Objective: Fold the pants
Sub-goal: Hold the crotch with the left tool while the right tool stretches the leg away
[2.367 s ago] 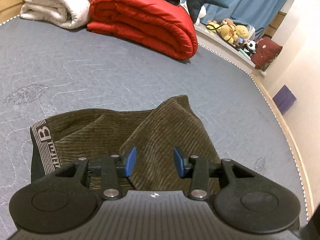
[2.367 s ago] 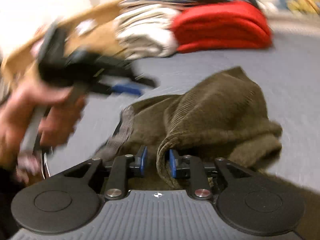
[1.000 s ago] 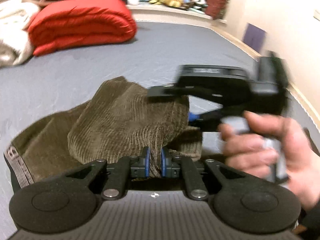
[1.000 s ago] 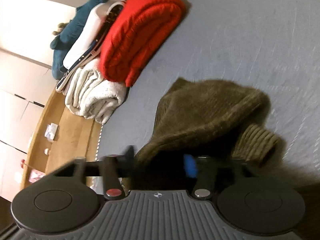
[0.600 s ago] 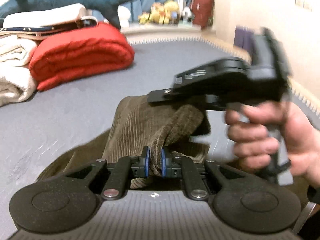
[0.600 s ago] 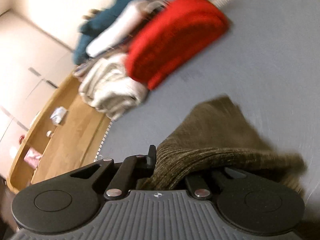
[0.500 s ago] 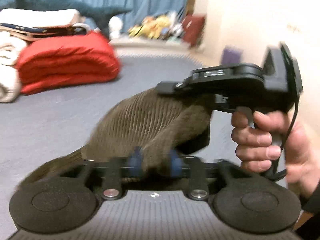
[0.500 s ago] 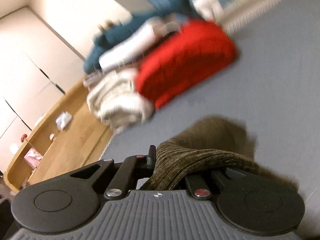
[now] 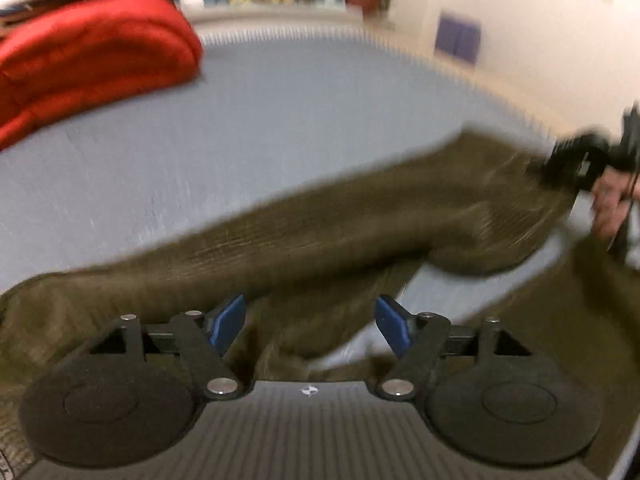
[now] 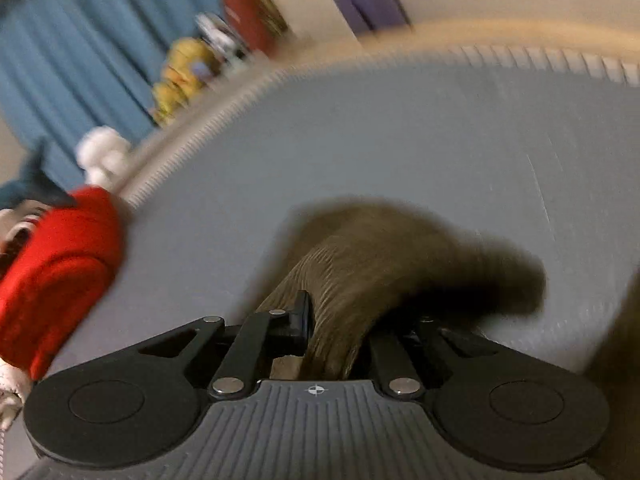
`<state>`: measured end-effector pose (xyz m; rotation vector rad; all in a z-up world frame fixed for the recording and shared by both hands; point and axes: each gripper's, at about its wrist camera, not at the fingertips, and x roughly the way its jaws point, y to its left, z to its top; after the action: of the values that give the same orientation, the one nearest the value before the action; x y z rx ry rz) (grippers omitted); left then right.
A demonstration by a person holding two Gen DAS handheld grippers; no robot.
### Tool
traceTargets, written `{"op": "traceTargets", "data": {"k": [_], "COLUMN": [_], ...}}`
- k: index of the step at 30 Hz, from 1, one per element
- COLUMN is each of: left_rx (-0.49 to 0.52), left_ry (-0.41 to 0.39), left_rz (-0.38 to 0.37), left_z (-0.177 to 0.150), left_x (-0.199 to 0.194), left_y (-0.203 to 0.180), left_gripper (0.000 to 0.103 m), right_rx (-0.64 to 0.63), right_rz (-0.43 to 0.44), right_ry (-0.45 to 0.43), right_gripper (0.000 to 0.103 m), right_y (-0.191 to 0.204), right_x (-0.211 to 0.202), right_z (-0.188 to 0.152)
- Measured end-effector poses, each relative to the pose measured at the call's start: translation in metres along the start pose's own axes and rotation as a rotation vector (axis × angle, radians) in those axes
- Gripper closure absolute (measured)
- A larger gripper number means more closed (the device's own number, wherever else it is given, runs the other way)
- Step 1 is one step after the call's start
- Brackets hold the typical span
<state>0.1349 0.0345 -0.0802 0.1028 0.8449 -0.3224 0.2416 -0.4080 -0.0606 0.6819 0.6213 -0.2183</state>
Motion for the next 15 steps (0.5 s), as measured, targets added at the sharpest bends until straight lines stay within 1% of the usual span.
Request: {"op": "traceTargets", "data": {"k": [1,2,3,5,6,8,9,10,11,13,14,15], "left_rx": [0.017,0.028,0.042,0.090,0.115,0.145,0.160,0.168,0.157,0.137,0.141,0.145], "left_ry": [0.026,0.041,0.054,0.054,0.054,0.065,0.070,0.075,0.078,0.077,0.072,0.065], "left_rz": [0.011,0.018,0.017,0.027,0.035,0.046,0.069,0.087,0.079,0.065,0.062,0.056], "left_z": [-0.005,-0.009,-0.014,-0.021,-0.022,-0.026,-0.026,-0.023,-0.020,-0.017,-0.015,-0.014], "left_x": [0.010,0.017,0.021,0.025,0.027,0.030,0.031,0.030,0.030,0.026,0.022,0.018], "left_y": [0.000,0.001,0.001,-0.002,-0.003,-0.005,-0.009,-0.009,-0.007,-0.001,0.000,0.000], "left_gripper": [0.026,0.026,0.026,0.026,0.027,0.042,0.061,0.069,0.072,0.077,0.077,0.078], "right_rx": [0.021,0.045,0.080,0.156,0.189,0.251,0.291,0.324,0.352,0.394,0.398,0.389], "right_rz": [-0.005,0.012,0.035,0.071,0.075,0.060,0.052,0.045,0.043,0.032,0.039,0.056], "right_ry": [0.005,0.010,0.014,0.009,0.005,-0.007,-0.018,-0.020,-0.020,-0.003,0.010,0.008], "right_gripper": [0.090,0.082,0.071,0.060,0.060,0.060,0.060,0.060,0.061,0.078,0.093,0.096], "right_y": [-0.010,-0.016,-0.019,-0.030,-0.033,-0.049,-0.055,-0.060,-0.061,-0.066,-0.061,-0.056], "right_x": [0.006,0.009,0.012,0.016,0.019,0.023,0.026,0.029,0.033,0.045,0.051,0.051], "right_z": [0.001,0.004,0.007,0.017,0.021,0.033,0.039,0.043,0.048,0.061,0.071,0.078]}}
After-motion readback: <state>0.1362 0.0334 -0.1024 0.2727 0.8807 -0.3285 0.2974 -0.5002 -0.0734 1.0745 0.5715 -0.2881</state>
